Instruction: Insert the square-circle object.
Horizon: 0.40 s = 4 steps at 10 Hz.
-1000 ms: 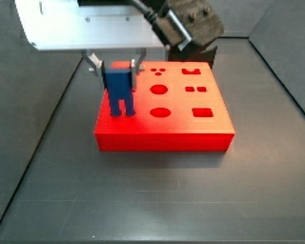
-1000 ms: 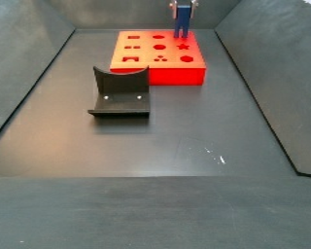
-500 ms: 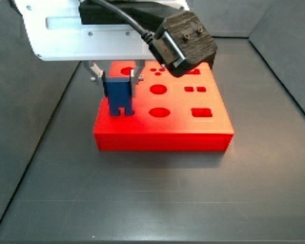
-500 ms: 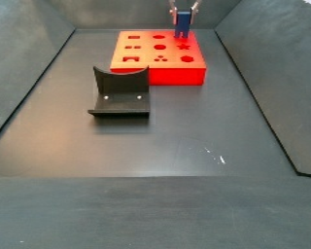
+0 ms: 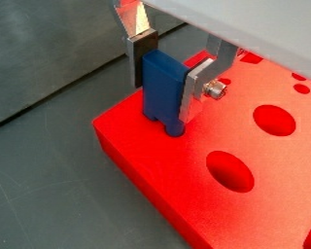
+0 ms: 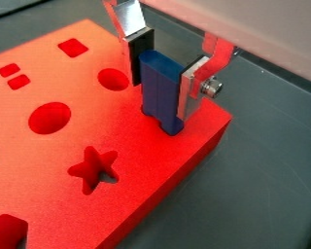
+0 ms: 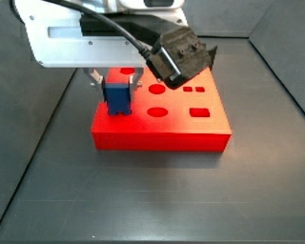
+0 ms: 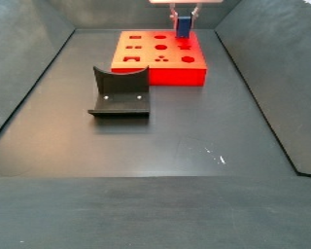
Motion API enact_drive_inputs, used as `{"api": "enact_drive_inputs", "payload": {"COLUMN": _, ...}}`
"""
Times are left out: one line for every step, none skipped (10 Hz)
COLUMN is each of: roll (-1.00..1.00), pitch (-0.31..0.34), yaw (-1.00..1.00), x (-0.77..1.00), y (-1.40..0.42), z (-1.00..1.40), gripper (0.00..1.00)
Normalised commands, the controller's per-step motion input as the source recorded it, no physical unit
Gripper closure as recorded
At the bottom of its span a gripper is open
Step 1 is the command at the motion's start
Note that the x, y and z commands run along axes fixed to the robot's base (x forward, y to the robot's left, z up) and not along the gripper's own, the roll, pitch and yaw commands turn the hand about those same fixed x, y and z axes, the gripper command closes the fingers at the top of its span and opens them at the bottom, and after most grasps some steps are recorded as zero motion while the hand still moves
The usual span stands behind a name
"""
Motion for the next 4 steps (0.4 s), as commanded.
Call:
{"api": "enact_drive_inputs", "payload": {"roll": 0.13, "pitch": 0.233, "yaw": 0.0, "x": 0.0, "y": 0.0, "z": -0.63, "gripper": 1.0}}
{"api": "enact_drive_inputs", "payload": {"roll": 0.19, "pitch": 0.257, "yaw": 0.0, "x": 0.0, "y": 0.0, "z": -0.5, "gripper": 1.0}}
{"api": "enact_drive_inputs", "payload": {"roll": 0.17, "pitch": 0.201, "yaw": 0.0, "x": 0.08, "y": 0.0, "z": -0.67, "gripper": 1.0}}
{"api": "enact_drive_inputs", "payload": {"roll": 0.0, "pitch": 0.0, "yaw": 0.0, "x": 0.0, "y": 0.0, "z": 0.0, "gripper": 1.0}}
